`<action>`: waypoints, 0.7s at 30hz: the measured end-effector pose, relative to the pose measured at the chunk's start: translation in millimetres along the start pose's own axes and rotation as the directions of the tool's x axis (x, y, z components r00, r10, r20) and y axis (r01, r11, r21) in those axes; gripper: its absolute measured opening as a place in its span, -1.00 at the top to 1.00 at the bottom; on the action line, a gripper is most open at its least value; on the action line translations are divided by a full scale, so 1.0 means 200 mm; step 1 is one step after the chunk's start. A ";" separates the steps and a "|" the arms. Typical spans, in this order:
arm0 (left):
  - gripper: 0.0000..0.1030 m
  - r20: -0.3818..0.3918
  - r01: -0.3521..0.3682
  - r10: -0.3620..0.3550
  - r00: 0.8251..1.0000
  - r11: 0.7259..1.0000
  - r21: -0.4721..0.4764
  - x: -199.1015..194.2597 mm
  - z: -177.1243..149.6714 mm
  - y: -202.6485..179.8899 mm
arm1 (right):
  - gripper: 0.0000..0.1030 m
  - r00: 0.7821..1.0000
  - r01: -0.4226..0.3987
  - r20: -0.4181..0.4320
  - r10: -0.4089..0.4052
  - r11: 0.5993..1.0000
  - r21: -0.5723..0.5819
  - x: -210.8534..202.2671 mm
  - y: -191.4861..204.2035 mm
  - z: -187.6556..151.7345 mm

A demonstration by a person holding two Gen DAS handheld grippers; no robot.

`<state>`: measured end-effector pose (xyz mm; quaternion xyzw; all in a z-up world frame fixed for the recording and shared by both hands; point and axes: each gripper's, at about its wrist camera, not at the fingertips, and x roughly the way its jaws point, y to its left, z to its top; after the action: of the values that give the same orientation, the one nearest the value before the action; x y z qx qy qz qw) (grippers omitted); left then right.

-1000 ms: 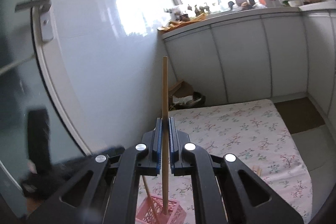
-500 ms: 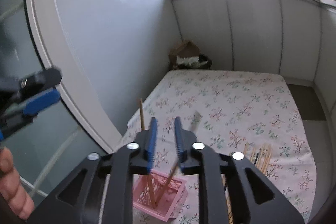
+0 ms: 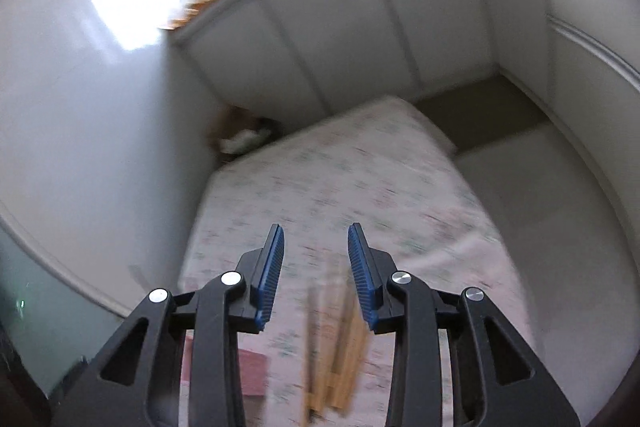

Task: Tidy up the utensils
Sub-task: 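Move both open tools back down to the remaining chopsticks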

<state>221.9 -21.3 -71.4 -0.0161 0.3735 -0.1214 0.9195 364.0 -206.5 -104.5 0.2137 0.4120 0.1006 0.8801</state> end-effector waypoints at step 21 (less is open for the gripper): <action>0.41 -0.372 -0.061 0.066 0.926 0.998 0.024 0.99 -0.08 -0.07 | 0.37 0.986 0.070 -0.162 -0.033 0.971 0.229 0.14 -0.41 0.00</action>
<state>345.8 -81.3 -216.7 0.0248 0.5407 -0.0945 0.8355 382.0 -269.1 -162.0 0.2963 0.4945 0.0450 0.8159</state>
